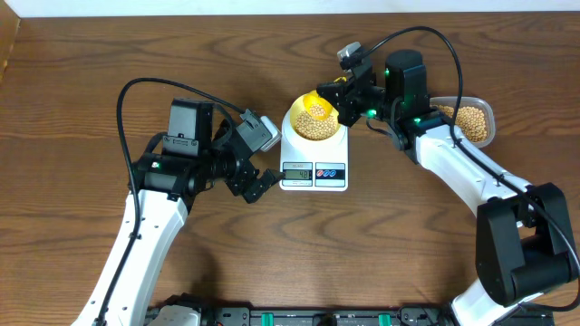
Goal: Scoop item into bowl and weigh 50g on scale
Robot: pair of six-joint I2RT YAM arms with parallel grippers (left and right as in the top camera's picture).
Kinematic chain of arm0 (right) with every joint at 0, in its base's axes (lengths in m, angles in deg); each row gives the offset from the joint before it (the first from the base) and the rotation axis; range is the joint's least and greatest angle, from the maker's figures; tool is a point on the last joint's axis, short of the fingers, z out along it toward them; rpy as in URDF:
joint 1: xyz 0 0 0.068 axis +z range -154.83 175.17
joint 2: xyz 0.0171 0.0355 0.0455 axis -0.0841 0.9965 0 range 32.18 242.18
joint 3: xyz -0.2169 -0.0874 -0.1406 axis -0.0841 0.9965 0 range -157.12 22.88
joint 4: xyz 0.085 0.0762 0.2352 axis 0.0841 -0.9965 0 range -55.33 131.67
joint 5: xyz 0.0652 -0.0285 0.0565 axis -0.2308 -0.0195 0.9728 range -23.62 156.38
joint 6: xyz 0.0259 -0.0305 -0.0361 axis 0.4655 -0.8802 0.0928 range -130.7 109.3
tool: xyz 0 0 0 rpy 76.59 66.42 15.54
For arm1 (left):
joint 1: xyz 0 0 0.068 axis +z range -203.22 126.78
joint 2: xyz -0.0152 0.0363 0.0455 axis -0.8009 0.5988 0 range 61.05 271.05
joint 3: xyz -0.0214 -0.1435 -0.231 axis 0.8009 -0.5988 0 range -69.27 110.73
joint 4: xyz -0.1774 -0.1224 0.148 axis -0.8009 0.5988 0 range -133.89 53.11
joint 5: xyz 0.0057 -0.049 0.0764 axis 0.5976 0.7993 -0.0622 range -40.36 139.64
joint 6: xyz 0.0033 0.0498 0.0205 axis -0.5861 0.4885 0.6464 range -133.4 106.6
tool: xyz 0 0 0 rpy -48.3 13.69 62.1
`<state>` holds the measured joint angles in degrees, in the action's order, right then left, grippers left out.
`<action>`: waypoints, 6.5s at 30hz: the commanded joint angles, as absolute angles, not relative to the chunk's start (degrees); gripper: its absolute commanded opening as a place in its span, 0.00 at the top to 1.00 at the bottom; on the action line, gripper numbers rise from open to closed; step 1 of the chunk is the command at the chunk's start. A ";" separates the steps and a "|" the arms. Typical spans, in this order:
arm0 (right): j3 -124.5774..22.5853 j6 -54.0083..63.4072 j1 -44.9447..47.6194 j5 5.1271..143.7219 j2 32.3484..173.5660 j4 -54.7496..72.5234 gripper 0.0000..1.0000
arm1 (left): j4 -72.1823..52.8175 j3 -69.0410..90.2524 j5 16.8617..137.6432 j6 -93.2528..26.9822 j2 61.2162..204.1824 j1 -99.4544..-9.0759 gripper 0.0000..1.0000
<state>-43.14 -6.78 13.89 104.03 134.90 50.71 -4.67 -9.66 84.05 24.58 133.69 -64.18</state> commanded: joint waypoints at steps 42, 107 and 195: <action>-42.99 -6.38 14.22 101.01 135.45 50.05 0.99 | -4.47 -10.09 84.77 25.39 134.04 -63.94 0.02; -42.99 -5.51 13.54 103.53 135.45 48.66 0.99 | -4.47 -10.07 84.77 25.39 134.04 -63.94 0.02; -42.99 -5.57 13.96 98.13 135.45 48.63 0.99 | -4.47 -10.07 84.75 25.39 134.04 -63.94 0.02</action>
